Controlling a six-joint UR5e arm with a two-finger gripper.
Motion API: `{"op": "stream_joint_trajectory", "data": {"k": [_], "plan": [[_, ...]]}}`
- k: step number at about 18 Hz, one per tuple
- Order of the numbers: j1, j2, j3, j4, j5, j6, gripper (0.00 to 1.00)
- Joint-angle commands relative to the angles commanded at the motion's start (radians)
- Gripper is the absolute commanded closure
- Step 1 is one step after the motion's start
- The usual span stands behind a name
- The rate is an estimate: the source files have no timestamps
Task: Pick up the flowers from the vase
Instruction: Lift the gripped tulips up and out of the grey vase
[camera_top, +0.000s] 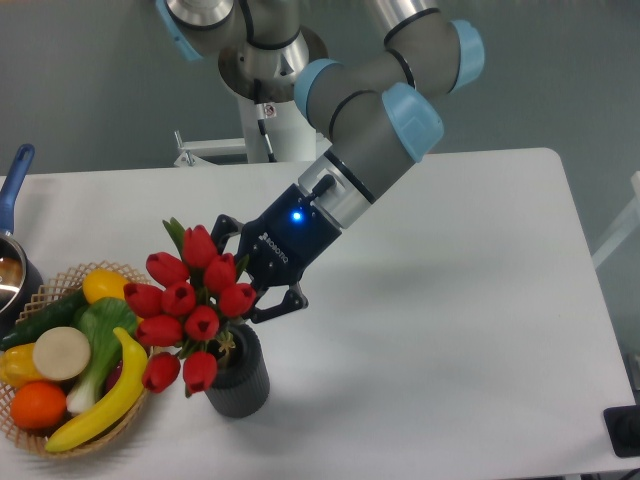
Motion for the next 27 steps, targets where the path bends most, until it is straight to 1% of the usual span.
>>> {"op": "stream_joint_trajectory", "data": {"k": [4,6,10,13,18,21,23,27], "plan": [[0.002,-0.002,0.069,0.0,-0.026,-0.063,0.59],[0.003,-0.002,0.088,0.0,-0.028,-0.091,0.59],[0.04,-0.002,0.132,-0.002,-0.054,-0.157,0.59],[0.066,-0.002,0.146,-0.002,-0.057,-0.16,0.59],[0.117,0.002,0.149,-0.002,-0.071,-0.167,0.59],[0.133,0.002,0.17,-0.002,-0.077,-0.161,0.59],[0.163,0.002,0.17,0.0,-0.077,-0.146,0.59],[0.178,0.002,0.164,0.0,-0.077,-0.129,0.59]]}}
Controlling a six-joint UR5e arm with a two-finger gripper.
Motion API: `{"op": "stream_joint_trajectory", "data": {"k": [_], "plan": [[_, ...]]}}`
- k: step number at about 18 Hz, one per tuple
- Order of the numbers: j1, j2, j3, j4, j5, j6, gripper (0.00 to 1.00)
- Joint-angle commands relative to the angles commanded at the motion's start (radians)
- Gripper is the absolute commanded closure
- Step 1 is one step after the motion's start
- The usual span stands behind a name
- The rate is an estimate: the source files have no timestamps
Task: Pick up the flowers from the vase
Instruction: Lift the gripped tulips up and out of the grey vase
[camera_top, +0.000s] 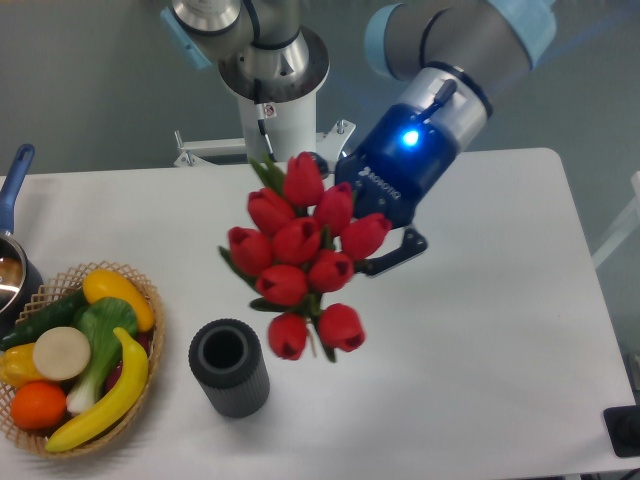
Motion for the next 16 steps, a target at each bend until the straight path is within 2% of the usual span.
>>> {"op": "stream_joint_trajectory", "data": {"k": [16], "plan": [[0.026,0.023,-0.011,0.0,-0.012,-0.002,0.59]]}}
